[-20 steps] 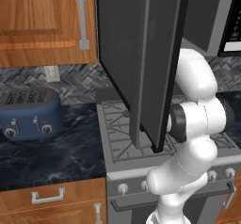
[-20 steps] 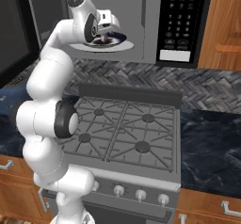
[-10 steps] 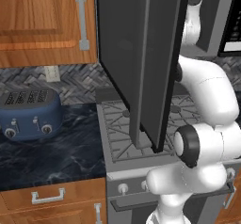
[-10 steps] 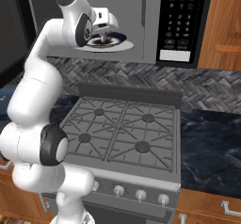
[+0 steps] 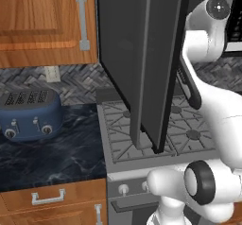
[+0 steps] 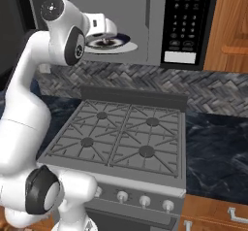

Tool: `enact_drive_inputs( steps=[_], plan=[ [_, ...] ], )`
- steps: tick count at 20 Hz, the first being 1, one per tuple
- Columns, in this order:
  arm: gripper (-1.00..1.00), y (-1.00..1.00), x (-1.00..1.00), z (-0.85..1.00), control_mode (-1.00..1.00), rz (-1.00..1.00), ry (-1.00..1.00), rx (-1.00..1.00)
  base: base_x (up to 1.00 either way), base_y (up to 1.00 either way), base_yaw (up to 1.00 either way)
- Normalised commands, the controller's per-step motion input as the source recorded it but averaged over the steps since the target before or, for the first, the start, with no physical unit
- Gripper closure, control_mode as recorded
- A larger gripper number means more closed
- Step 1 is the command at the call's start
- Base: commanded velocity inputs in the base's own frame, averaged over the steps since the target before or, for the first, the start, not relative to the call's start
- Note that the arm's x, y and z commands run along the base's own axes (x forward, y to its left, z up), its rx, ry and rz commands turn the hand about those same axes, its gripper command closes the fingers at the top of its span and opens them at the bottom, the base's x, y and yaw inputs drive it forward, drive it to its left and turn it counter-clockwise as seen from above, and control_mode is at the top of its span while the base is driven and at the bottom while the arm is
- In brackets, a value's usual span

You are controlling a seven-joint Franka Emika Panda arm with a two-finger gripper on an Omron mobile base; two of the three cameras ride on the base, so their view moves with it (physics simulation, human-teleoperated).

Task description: Transport the fish from the fridge to the microwave and turn on the microwave.

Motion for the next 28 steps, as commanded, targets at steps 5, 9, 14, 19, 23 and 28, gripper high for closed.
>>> enact_drive_inputs(
  steps=[5, 9, 14, 19, 23, 28],
  plan=[
    [-1.0, 0.0, -0.59, 0.05, -1.0, 0.0, -0.17, 0.0, 0.0, 0.0, 0.0],
    [-1.0, 0.0, -0.61, 0.04, -1.0, 0.0, -0.09, 0.0, 0.0, 0.0, 0.0],
    [-1.0, 0.0, -0.6, 0.03, -1.0, 0.0, -0.03, 0.0, 0.0, 0.0, 0.0],
    [1.0, 0.0, -0.63, 0.0, -1.0, 0.0, -0.01, 0.0, 0.0, 0.0, 0.0],
    [1.0, 0.0, -0.57, 0.0, -1.0, 0.0, 0.0, 0.0, 0.0, 0.0, 0.0],
    [1.0, 0.0, -0.65, 0.0, -1.0, 0.0, -0.07, 0.0, 0.0, 0.0, 0.0]
  ],
)
